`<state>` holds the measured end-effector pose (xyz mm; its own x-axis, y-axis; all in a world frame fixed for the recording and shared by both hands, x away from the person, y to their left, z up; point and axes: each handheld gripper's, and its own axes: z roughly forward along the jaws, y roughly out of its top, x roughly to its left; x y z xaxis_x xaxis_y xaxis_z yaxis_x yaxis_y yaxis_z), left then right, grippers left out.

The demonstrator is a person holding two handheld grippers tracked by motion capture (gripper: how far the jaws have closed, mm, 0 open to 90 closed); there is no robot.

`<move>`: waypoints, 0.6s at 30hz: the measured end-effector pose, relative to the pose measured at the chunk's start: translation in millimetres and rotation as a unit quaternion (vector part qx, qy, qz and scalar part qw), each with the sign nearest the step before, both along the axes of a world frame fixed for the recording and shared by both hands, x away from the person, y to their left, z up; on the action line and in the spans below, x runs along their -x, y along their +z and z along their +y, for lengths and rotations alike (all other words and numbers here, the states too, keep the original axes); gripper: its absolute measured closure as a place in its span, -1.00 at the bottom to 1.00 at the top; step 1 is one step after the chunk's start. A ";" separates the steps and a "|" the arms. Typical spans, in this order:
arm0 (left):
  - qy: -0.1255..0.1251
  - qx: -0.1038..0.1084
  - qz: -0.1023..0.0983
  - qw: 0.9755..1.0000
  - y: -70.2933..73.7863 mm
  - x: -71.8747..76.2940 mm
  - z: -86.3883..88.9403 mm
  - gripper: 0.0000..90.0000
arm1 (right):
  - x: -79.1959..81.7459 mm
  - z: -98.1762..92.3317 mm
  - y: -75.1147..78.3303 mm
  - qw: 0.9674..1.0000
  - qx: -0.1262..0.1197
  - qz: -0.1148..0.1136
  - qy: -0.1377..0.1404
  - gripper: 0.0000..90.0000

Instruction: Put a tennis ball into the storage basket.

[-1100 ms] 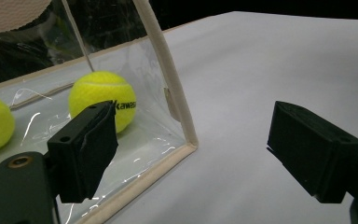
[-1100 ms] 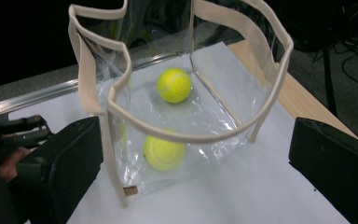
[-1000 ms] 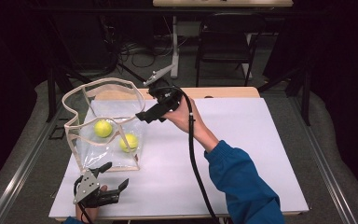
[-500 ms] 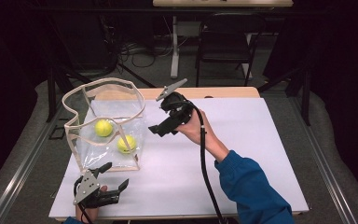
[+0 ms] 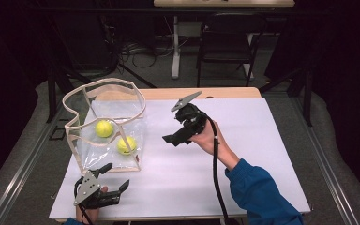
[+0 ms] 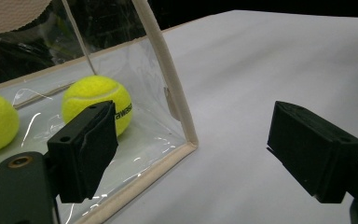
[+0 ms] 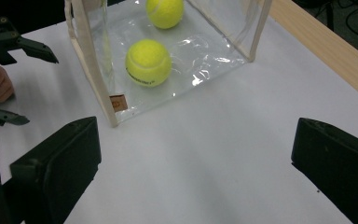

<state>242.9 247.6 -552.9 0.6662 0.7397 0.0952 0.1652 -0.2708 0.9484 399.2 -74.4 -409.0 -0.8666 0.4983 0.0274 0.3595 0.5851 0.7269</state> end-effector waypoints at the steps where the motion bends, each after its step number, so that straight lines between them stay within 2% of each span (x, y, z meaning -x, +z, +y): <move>1: 0.000 0.001 0.000 1.000 0.0 -0.2 0.4 -0.65 | 1.9 -1.4 -1.6 1.000 0.000 -0.002 0.002 -0.98; 7: -0.001 0.000 0.001 1.000 -0.1 0.1 -0.3 -0.65 | 13.1 -12.6 -12.6 1.000 -0.003 -0.001 -0.002 -0.98; 18: 0.002 0.000 0.001 1.000 0.2 0.2 -0.3 -0.65 | 26.0 -40.7 -42.8 1.000 -0.007 0.003 -0.019 -0.99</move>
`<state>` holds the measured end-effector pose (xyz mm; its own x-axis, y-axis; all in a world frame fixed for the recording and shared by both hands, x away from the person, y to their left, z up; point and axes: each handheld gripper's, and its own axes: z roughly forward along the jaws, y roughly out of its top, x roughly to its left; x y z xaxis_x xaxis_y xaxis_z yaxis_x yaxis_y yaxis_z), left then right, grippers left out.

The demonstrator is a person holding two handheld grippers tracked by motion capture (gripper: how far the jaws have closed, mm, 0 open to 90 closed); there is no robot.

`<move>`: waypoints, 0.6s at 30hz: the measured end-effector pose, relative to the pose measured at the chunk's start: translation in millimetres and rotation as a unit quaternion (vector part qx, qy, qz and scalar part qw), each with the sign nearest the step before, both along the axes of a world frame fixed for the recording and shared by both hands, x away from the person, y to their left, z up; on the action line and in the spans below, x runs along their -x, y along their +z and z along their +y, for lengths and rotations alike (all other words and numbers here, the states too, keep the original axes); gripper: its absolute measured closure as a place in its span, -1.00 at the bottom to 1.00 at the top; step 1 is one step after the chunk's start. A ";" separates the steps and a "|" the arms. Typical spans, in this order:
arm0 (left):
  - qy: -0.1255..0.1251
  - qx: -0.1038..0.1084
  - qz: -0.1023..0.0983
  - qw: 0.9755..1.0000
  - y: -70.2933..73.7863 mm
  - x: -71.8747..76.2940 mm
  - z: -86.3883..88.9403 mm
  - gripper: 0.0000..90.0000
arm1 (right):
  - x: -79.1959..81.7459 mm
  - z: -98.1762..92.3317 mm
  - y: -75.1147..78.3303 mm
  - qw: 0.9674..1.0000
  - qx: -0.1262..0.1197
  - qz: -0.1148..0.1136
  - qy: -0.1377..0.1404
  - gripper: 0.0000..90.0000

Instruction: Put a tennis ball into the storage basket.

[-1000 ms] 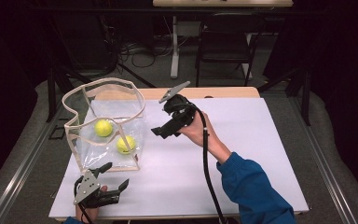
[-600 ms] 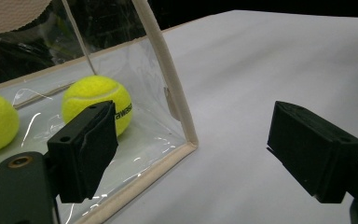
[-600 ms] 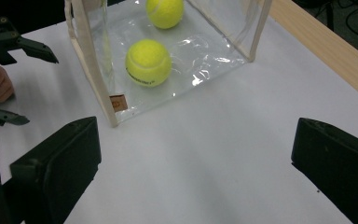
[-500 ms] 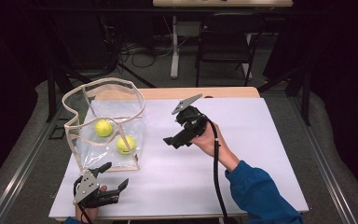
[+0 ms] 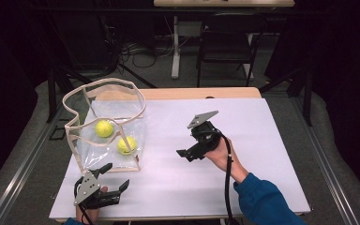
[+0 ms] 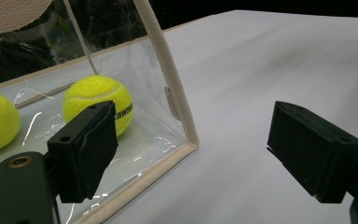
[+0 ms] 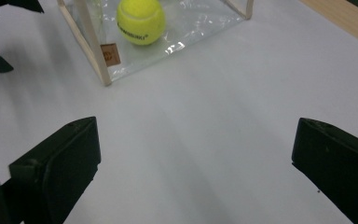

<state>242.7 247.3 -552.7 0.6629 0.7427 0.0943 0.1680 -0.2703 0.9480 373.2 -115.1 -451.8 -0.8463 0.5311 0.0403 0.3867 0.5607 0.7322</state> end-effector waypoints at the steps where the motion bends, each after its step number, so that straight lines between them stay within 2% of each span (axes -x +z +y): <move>1: 0.000 -0.001 -0.001 1.000 0.1 0.0 0.2 -0.65 | 1.5 -2.3 -2.2 1.000 0.001 0.001 -0.002 -0.99; 7: 0.000 -0.001 -0.001 1.000 0.2 0.1 0.4 -0.65 | 7.5 -19.1 -13.6 1.000 -0.005 -0.002 -0.013 -0.99; 18: 0.001 -0.002 -0.001 1.000 0.1 0.0 0.3 -0.65 | 20.7 -48.4 -34.4 0.999 -0.006 0.009 -0.035 -1.00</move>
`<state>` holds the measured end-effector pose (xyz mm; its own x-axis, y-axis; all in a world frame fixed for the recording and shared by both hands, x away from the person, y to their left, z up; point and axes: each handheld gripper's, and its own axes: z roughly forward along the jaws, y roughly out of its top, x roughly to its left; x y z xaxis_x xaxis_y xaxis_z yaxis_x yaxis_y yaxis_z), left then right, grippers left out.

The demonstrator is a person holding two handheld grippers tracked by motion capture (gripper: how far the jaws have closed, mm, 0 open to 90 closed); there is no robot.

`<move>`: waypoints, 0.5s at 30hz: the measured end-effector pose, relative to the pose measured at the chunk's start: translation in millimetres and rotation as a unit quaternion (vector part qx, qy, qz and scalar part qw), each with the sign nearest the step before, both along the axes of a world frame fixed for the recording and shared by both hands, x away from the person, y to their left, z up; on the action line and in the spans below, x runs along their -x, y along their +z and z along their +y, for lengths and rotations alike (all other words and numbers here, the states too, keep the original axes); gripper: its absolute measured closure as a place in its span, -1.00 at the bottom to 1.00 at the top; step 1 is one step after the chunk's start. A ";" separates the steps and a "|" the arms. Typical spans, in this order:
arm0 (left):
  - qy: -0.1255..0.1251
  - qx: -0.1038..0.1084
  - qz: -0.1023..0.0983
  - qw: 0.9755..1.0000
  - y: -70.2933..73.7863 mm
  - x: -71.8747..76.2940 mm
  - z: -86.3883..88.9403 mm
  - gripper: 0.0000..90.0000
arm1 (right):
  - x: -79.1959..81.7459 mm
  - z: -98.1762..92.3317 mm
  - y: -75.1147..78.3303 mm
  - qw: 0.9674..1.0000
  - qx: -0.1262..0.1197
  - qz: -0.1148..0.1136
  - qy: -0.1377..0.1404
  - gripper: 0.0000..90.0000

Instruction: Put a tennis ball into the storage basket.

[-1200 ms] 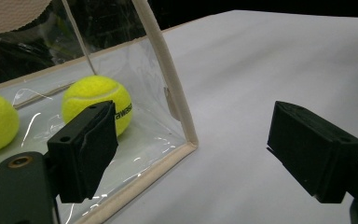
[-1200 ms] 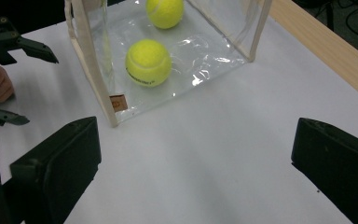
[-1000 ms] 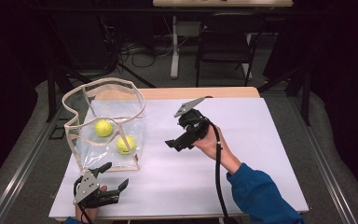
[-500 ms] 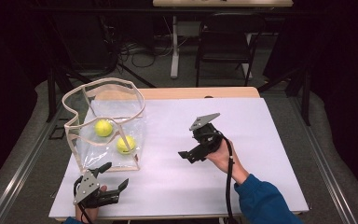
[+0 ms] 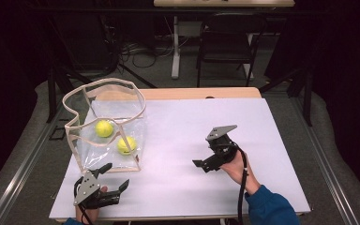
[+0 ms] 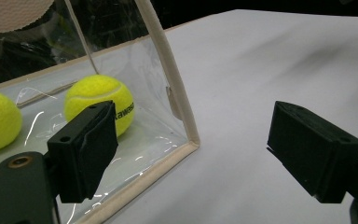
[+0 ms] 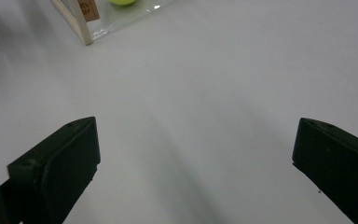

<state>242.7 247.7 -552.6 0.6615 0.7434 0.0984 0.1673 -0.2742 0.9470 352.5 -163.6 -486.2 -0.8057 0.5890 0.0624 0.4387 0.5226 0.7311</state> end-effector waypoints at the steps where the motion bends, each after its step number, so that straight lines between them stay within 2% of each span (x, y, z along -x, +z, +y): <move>1: 0.001 0.001 0.000 1.000 0.1 0.2 -0.2 -0.65 | 1.5 -2.6 -2.0 1.000 0.000 0.001 -0.003 -1.00; 9: 0.001 0.000 0.000 1.000 0.1 0.3 -0.4 -0.65 | 14.3 -18.0 -18.1 1.000 0.011 0.005 -0.014 -1.00; 15: 0.002 0.000 -0.001 1.000 0.3 0.6 0.5 -0.65 | 23.4 -28.6 -30.3 1.000 0.009 0.003 -0.026 -1.00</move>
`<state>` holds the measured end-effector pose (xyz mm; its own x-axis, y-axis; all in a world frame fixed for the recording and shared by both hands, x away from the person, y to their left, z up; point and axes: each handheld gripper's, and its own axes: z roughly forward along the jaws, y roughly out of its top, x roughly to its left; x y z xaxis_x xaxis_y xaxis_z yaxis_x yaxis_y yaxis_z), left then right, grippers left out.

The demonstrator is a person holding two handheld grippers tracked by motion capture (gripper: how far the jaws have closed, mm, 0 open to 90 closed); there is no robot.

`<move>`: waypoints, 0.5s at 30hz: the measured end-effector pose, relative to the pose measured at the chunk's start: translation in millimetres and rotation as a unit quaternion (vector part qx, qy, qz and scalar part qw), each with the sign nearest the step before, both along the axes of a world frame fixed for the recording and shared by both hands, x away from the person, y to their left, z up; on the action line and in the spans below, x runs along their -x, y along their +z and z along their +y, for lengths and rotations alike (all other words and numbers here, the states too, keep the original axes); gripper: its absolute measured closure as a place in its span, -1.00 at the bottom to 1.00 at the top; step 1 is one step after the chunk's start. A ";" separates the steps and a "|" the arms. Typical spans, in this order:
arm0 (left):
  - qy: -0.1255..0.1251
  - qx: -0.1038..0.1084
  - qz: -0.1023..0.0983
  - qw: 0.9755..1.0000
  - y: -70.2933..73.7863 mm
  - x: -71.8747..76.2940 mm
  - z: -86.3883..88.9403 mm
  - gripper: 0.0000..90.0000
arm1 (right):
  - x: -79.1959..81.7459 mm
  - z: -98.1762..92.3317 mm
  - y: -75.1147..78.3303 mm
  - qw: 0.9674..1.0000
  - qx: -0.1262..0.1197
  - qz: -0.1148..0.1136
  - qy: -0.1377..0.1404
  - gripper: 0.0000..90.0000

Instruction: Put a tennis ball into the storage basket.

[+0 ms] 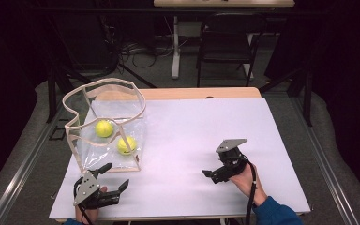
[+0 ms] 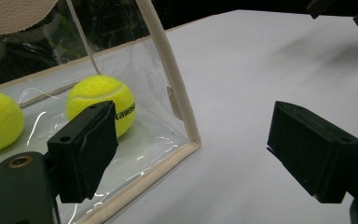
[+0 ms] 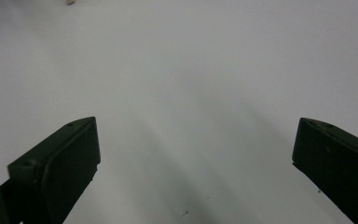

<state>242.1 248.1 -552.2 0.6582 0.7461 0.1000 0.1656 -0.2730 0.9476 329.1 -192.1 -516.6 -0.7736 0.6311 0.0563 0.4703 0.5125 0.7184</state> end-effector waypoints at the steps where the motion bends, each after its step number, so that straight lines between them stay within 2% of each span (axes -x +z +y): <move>1: 0.001 0.000 0.000 1.000 0.0 -0.1 0.0 -0.65 | 1.7 -1.7 -2.0 1.000 0.000 -0.002 -0.003 -1.00; 15: 0.000 -0.001 0.001 1.000 -0.4 -0.6 -0.5 -0.65 | 21.6 -20.2 -16.7 1.000 0.002 -0.005 -0.031 -0.99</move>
